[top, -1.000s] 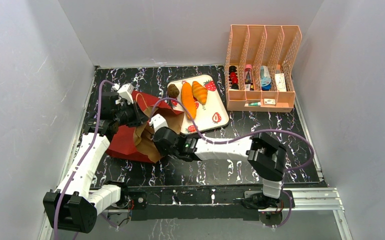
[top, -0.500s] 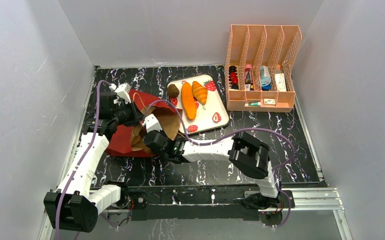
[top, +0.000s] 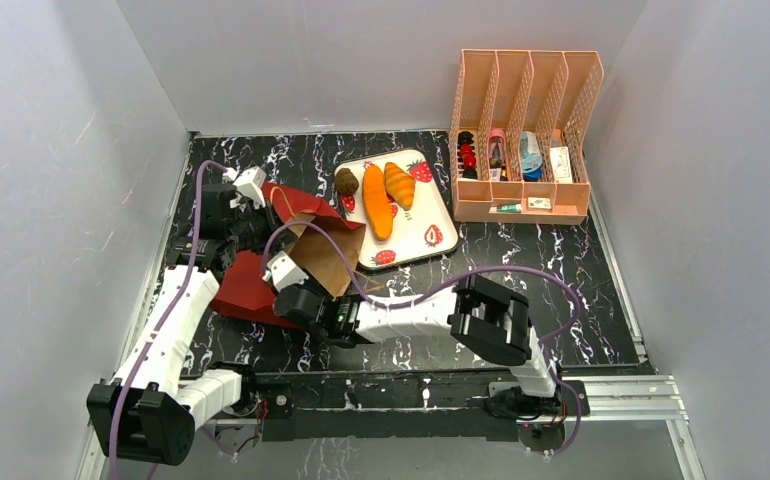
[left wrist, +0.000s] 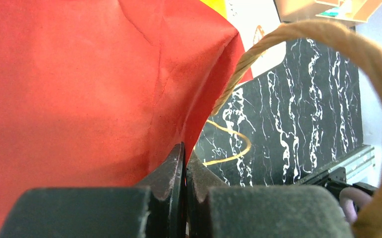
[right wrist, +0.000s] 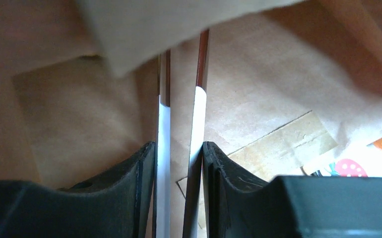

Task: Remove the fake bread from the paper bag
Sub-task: Take out the fake bread from the paper bag.

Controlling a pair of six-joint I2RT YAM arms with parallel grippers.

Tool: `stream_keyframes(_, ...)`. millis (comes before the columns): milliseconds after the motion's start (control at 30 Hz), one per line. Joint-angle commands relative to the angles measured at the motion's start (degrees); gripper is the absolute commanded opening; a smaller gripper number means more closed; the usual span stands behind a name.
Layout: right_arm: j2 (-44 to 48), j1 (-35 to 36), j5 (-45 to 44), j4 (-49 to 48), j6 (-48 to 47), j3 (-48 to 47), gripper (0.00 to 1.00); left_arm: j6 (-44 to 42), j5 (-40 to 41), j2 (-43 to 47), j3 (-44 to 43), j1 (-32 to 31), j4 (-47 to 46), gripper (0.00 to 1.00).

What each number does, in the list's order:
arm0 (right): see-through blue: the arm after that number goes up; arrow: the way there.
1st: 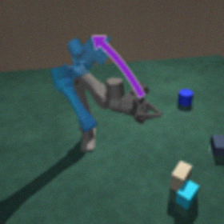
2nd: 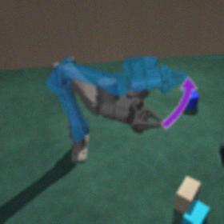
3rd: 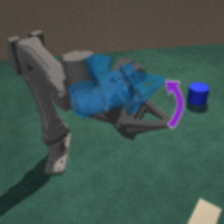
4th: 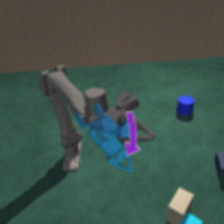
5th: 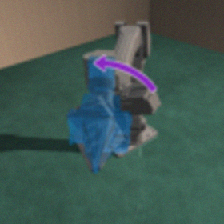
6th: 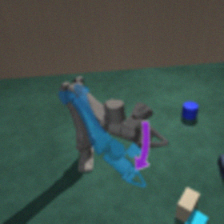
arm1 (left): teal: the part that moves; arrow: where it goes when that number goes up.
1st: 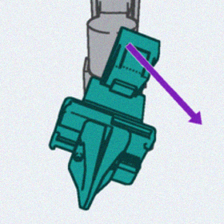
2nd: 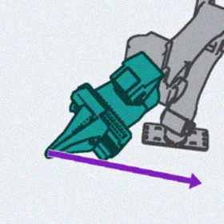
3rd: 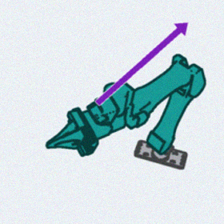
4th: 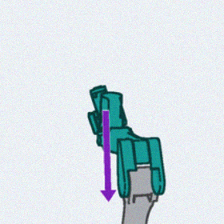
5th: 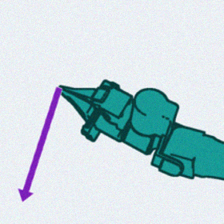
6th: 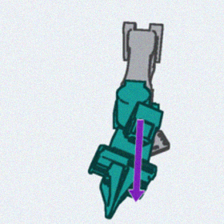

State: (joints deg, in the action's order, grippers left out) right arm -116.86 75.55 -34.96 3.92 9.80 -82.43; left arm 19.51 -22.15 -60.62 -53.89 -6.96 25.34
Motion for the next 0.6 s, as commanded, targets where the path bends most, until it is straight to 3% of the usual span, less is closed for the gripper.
stream_keyframes(0,0.96,1.18,0.21,-5.61,-4.14,-0.38,0.34,0.95,-4.55,0.67,-1.44,-0.73,0.49,0.0)
stream_keyframes(567,-10.21,0.4,-13.65,-4.88,-6.69,-12.22,0.4,1.94,-6.23,1.61,-0.16,-0.77,0.22,0.0)
